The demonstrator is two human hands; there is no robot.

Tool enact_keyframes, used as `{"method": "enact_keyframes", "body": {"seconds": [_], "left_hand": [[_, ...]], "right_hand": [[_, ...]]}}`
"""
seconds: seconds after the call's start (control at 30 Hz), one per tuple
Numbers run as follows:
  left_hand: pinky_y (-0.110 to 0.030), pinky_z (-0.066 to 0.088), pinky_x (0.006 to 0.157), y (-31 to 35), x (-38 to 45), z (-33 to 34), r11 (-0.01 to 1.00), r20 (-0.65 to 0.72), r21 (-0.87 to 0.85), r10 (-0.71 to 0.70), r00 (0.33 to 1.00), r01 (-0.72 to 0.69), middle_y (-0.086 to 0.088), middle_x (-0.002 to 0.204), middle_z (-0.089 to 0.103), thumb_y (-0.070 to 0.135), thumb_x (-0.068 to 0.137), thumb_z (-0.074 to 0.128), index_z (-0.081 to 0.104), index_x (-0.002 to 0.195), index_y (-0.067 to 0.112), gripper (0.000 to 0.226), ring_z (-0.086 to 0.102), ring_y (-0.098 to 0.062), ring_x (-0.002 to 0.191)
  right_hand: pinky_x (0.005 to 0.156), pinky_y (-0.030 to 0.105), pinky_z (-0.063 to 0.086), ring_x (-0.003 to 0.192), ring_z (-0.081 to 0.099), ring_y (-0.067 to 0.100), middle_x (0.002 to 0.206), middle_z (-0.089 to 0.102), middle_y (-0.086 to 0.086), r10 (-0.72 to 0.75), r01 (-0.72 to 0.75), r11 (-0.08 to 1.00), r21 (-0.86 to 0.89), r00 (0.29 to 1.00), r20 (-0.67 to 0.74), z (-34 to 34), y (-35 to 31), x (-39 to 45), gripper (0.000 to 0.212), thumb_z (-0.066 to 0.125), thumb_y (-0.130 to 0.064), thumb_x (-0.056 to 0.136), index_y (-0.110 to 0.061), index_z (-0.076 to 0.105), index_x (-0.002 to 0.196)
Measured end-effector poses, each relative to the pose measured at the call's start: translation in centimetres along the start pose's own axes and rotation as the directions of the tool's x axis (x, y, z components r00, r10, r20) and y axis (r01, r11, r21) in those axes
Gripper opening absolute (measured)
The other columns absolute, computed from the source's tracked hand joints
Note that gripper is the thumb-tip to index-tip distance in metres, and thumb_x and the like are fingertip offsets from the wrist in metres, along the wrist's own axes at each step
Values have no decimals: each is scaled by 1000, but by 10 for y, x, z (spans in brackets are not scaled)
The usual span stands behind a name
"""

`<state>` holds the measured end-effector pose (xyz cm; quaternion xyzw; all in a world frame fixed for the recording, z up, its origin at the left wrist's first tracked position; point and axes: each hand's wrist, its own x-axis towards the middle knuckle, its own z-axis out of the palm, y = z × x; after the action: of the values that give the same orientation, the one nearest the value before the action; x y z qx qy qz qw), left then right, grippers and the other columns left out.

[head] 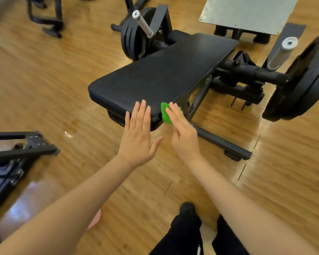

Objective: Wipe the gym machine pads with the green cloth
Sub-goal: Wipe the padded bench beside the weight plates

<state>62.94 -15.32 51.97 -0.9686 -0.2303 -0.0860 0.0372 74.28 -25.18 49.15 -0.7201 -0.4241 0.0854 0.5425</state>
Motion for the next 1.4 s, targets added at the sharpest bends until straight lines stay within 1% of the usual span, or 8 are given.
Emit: {"method": "enact_keyframes", "body": {"seconds": [0.17,0.37,0.57,0.73,0.83,1.1,1.3,1.4], "left_hand": [[-40,1,122,19,-2,16,984,-190,-134,-145,971,121,-21,158,11,55,100,15,13,149,-2,75,-2,-25,149],[-59,17,116,24,9,42,981,-449,-162,-168,878,105,-27,152,18,49,101,21,17,143,-11,73,13,-41,145],[-50,17,119,20,19,61,994,-622,-33,-104,776,107,-29,150,17,48,101,25,18,142,-15,75,16,-44,143],[-49,19,119,14,25,64,971,-671,142,-49,740,193,-38,149,21,41,102,27,18,142,-16,70,19,-47,141],[-49,18,119,10,23,65,937,-668,264,7,745,227,-41,148,18,34,103,31,16,140,-22,69,18,-51,141],[-54,20,118,10,19,71,848,-612,475,125,781,236,-40,148,20,31,104,31,17,141,-20,65,16,-51,140],[-57,18,116,15,22,79,713,-560,640,177,810,287,-35,149,24,30,101,38,19,145,-10,63,18,-49,139],[-56,16,116,16,21,77,689,-562,654,166,811,312,-36,149,23,35,100,37,20,144,-12,66,17,-50,139]], "right_hand": [[114,36,25,138,26,19,142,39,9,-348,348,937,-15,937,-7,23,34,2,39,41,-10,97,-5,39,136],[117,31,11,143,7,8,141,34,3,-643,641,764,-67,751,-146,52,89,24,37,40,-6,97,-10,38,134],[115,35,16,143,14,10,151,28,-6,-749,769,624,-136,539,-386,81,127,53,60,47,-1,92,-24,30,144],[115,37,16,141,17,11,133,47,13,-624,729,683,-28,564,-540,91,144,67,49,49,16,86,-6,44,130],[113,42,17,134,33,29,131,51,25,-553,727,680,99,596,-582,94,132,54,39,36,11,92,0,53,126],[112,38,21,129,41,27,132,53,16,-604,765,643,19,523,-602,98,129,51,41,41,11,91,-5,52,127],[113,46,22,132,34,33,136,47,21,-459,628,774,87,650,-607,91,180,73,51,41,20,85,-1,46,131],[112,47,25,132,34,34,135,47,23,-490,671,732,116,638,-594,86,158,60,50,41,21,84,3,47,130]]}}
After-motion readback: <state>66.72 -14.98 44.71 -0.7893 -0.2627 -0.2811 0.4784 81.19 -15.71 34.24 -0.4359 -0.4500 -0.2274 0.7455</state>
